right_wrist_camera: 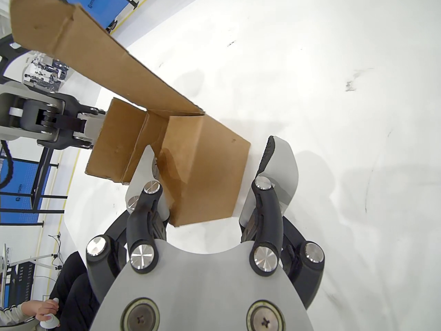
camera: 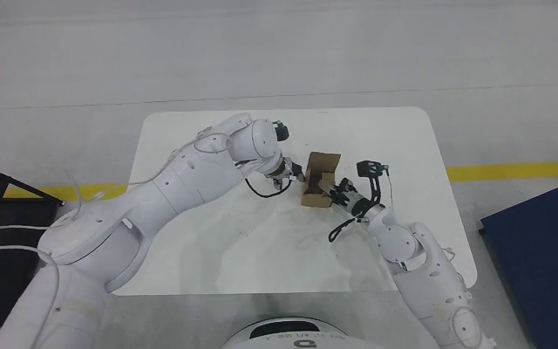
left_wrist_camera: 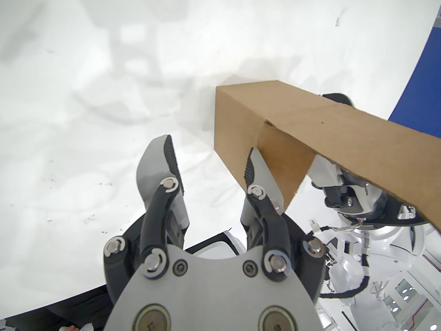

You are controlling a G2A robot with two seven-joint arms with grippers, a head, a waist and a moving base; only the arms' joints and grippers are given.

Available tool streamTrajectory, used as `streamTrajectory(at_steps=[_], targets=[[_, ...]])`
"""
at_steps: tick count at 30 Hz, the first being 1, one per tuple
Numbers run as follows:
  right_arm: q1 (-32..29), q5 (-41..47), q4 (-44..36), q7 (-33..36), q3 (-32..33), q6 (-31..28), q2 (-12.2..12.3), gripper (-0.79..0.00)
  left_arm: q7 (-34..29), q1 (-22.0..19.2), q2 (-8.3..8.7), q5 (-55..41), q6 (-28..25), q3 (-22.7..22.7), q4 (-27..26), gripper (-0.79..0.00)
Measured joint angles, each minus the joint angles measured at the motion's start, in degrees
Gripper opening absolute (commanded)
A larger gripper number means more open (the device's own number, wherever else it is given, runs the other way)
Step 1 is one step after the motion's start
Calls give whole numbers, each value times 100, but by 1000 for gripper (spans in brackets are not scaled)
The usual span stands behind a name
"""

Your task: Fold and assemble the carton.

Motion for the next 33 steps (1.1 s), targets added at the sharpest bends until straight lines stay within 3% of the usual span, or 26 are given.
streamTrajectory(at_steps=[1, 3, 5, 11, 12, 15, 17, 22, 23, 24, 25, 30, 33], targets=[[4, 14, 17, -9, -4, -1, -1, -234, -7, -15, -44, 8, -17, 13, 64, -148], [11, 35, 44, -26, 0, 23, -2, -268, -30, -49, -134, 44, -45, 38, 199, -148], [1, 12, 25, -49, 5, 78, -1, -388, -52, -84, -208, 63, -58, 37, 306, -169], [-102, -150, -226, -80, 6, 298, 6, -505, -20, -90, -311, 60, -152, -75, 459, -172], [-122, -173, -273, -81, 5, 324, 8, -566, -12, -80, -311, 64, -176, -100, 478, -169], [-188, -267, -408, -86, 6, 419, 13, -650, 17, -38, -275, 71, -259, -218, 538, -169], [-225, -326, -494, -75, 5, 500, 16, -785, 36, -3, -214, 99, -299, -327, 547, -163], [-280, -501, -686, -33, -53, 799, 12, -785, 43, 151, 28, 149, -369, -682, 317, -172], [-269, -557, -714, 9, -81, 909, 8, -779, 33, 219, 111, 164, -379, -791, 194, -175], [-253, -601, -730, 48, -109, 1004, 5, -459, 22, 278, 178, 175, -382, -882, 87, -179], [-231, -657, -740, 95, -142, 1105, 1, -348, 12, 345, 252, 189, -381, -980, -29, -188], [-65, -847, -764, 264, -359, 1496, -33, -179, -93, 863, 732, 352, -327, -1643, -809, -228], [58, -833, -720, 318, -469, 1563, -57, -185, -224, 1274, 1021, 493, -305, -2066, -1375, -243]])
